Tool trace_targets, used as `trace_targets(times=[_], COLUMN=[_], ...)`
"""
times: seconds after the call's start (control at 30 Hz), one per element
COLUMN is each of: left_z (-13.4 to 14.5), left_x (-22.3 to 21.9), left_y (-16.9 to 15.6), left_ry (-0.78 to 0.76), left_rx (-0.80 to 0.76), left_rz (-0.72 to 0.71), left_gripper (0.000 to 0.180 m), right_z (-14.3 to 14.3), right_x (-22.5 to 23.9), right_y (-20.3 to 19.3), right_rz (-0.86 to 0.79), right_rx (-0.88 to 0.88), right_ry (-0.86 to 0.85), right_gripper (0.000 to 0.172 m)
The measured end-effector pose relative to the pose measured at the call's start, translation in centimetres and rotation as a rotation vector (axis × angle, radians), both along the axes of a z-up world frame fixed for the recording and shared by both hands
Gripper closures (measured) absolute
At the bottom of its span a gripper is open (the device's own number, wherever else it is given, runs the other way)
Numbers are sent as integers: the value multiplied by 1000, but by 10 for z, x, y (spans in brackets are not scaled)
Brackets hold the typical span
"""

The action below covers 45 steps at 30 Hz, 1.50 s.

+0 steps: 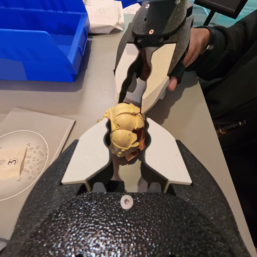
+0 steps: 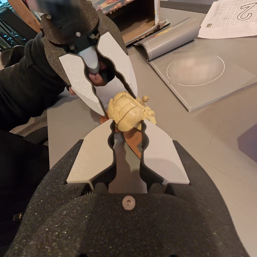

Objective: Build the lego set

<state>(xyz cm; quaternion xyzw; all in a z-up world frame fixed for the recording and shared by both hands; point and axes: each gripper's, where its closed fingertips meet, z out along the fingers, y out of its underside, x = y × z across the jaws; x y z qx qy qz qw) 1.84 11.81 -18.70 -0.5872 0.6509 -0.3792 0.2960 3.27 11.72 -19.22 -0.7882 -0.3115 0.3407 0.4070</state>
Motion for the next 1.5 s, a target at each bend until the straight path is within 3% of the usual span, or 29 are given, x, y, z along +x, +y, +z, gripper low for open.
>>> trace_targets(times=[0.17, 0.67, 1.07, 1.27, 1.5], left_z=[0, -1, 7, -1, -3], left_x=[1, 8, -9, -23, -23], left_y=[0, 10, 28, 22, 18], left_ry=[14, 134, 66, 28, 32], left_rx=[-15, -275, -267, -336, -281], left_rz=[11, 136, 165, -23, -55], left_gripper=[135, 137, 123, 118, 111], right_z=[0, -3, -5, -5, -3], right_x=[0, -3, -12, -18, -19], right_y=[1, 2, 10, 14, 17], right_rz=[2, -9, -26, -31, -42], right_rx=[-3, -3, -25, -22, -45], right_ry=[-1, -45, -23, -28, -2], right_gripper=[136, 138, 140, 139, 138])
